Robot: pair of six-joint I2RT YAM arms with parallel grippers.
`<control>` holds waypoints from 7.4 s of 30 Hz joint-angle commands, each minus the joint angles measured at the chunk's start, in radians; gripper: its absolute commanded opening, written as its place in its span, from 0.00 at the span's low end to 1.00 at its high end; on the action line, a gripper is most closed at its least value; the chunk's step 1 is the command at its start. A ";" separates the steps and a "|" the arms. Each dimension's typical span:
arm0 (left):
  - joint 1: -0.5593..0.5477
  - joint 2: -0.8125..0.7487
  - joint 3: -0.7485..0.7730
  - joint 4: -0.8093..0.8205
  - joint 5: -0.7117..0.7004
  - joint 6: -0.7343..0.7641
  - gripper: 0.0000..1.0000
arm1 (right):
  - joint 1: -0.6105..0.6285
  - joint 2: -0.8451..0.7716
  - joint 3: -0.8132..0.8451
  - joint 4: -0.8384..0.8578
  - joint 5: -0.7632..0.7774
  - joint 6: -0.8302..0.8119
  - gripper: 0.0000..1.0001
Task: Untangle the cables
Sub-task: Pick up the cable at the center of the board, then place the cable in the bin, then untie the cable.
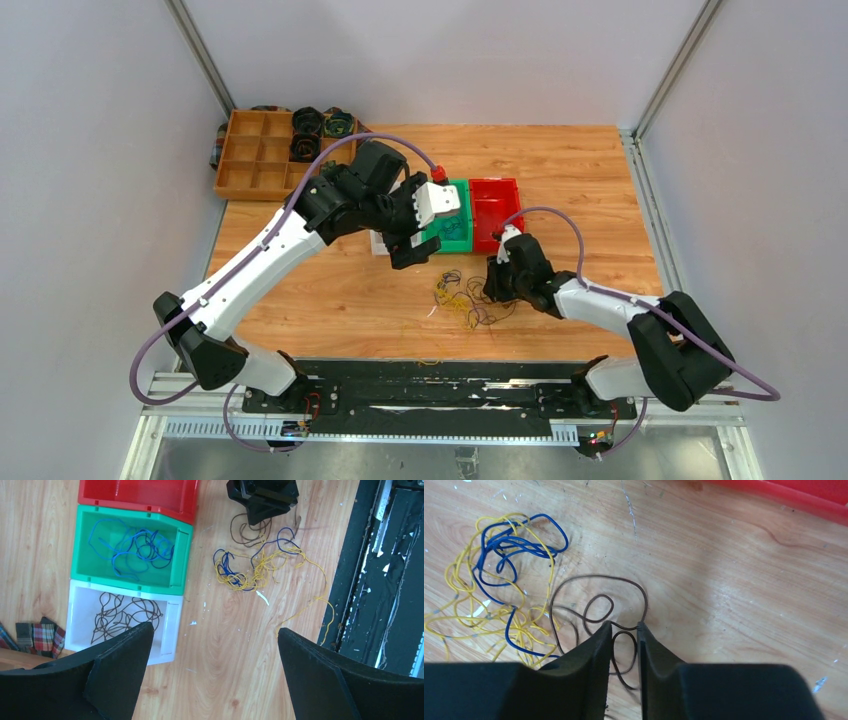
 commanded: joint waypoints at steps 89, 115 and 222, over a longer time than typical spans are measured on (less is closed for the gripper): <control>0.596 -0.291 -0.130 0.125 -0.175 -0.226 0.98 | 0.347 0.827 1.340 -0.081 0.644 -0.090 0.01; 0.598 -0.310 -0.129 0.165 -0.050 -0.251 0.98 | 0.279 0.863 1.300 -0.236 0.441 -0.024 0.34; -0.003 0.022 -0.420 0.130 -0.062 0.060 0.60 | 0.294 -0.785 -0.038 -0.215 0.196 0.210 0.01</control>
